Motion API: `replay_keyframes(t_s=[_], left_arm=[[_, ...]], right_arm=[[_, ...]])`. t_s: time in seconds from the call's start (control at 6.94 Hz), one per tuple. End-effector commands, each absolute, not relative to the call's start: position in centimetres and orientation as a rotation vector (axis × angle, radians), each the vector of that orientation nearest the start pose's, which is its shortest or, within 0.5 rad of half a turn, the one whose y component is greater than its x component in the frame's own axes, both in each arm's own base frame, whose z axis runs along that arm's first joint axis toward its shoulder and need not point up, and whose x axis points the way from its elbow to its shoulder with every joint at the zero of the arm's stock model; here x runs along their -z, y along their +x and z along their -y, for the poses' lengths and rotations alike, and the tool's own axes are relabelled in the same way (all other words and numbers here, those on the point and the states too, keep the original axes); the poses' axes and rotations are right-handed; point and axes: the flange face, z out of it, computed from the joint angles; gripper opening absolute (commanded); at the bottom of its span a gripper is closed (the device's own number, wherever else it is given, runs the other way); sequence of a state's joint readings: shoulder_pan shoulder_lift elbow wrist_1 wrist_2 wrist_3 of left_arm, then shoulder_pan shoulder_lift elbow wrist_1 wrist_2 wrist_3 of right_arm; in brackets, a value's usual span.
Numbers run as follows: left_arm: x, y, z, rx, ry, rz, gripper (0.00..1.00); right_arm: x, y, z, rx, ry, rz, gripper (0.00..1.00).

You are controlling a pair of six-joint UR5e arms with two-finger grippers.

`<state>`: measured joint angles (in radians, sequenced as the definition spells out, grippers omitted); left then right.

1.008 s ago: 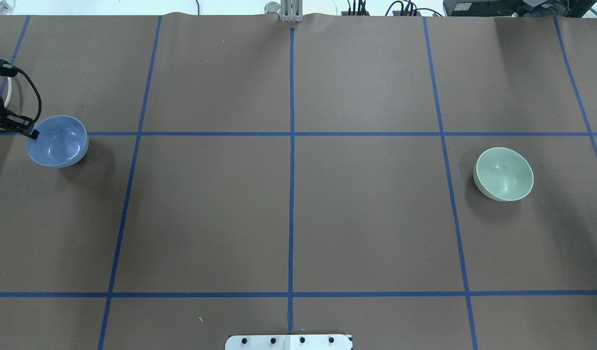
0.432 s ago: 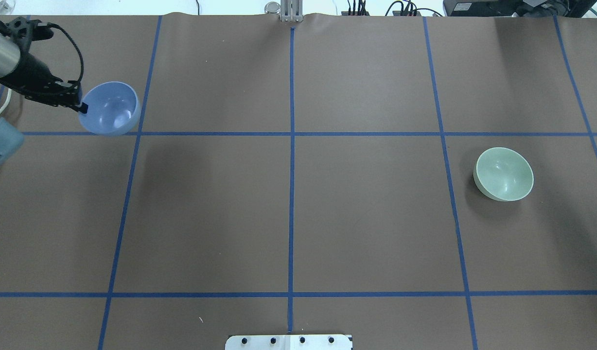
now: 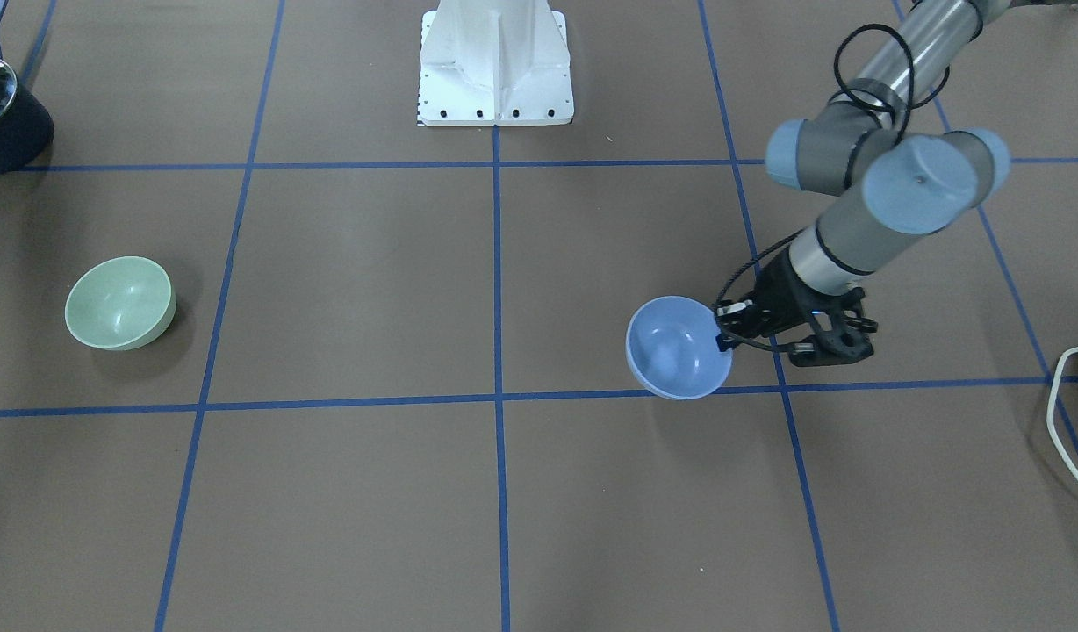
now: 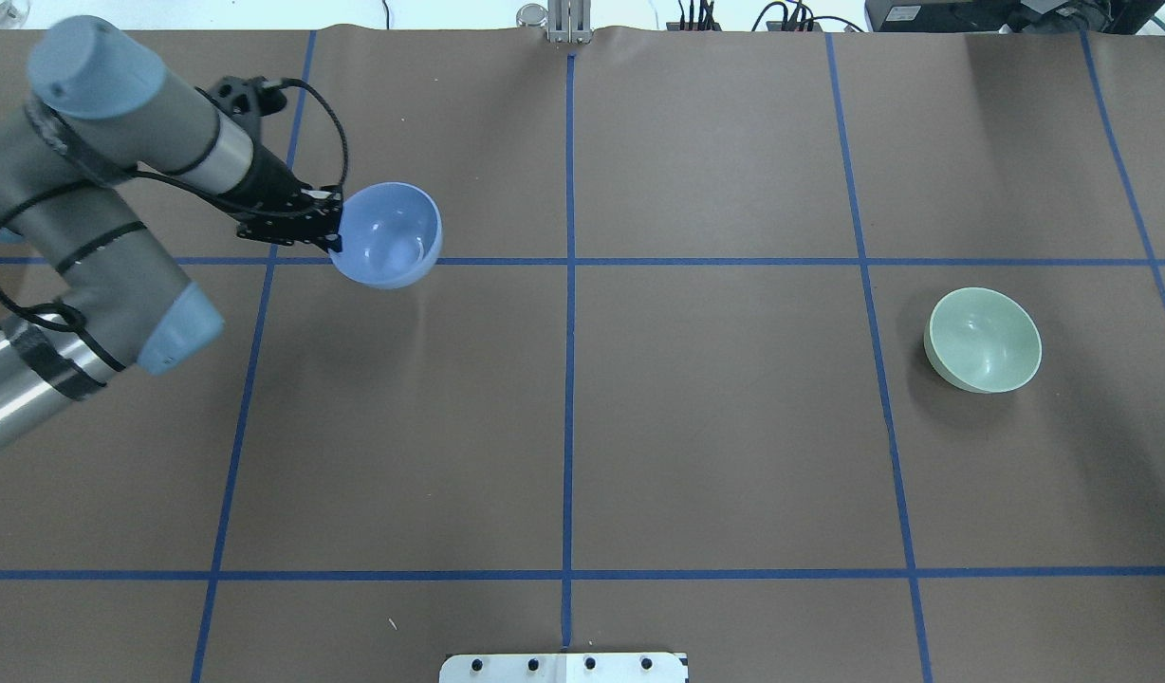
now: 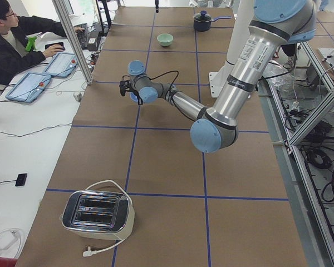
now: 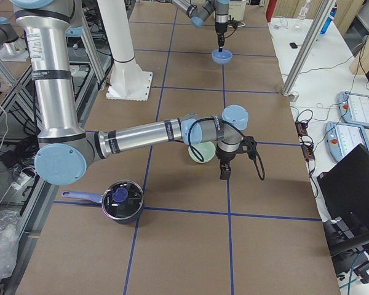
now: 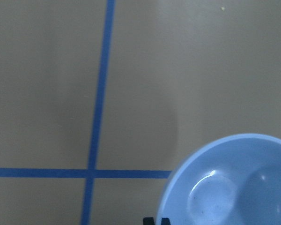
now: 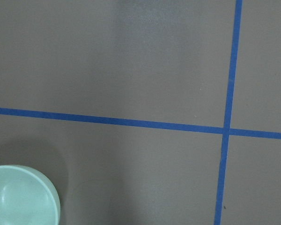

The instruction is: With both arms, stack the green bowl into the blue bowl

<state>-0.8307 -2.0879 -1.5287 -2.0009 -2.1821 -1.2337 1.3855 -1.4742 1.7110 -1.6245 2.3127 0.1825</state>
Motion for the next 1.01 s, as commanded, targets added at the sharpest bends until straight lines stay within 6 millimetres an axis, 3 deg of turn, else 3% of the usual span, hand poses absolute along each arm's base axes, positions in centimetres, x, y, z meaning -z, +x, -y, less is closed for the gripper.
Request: replay_keyframes(t_s=[0.0,0.14,0.29,0.86], left_arm=[[-24.7,49.9,51.3,0.249,-0.029,-1.002,0.00],[-21.9,53.7,48.7,0.243,-0.015,-0.963,0.00],[-20.7,55.1,47.5,0.244,0.000,-0.965,0.00],[-21.3,57.2,45.2,0.212,0.027,-0.943,0.00]], right_arm=[[-54.6,-3.4,53.7,0.059,0.033,0.760,1.00],[-54.7,-3.3,53.7,0.057,0.032,0.760,1.00],[-54.7,-3.4,53.7,0.058,0.032,0.760,1.00],[-54.8,-3.4,53.7,0.058,0.030,0.760,1.00]])
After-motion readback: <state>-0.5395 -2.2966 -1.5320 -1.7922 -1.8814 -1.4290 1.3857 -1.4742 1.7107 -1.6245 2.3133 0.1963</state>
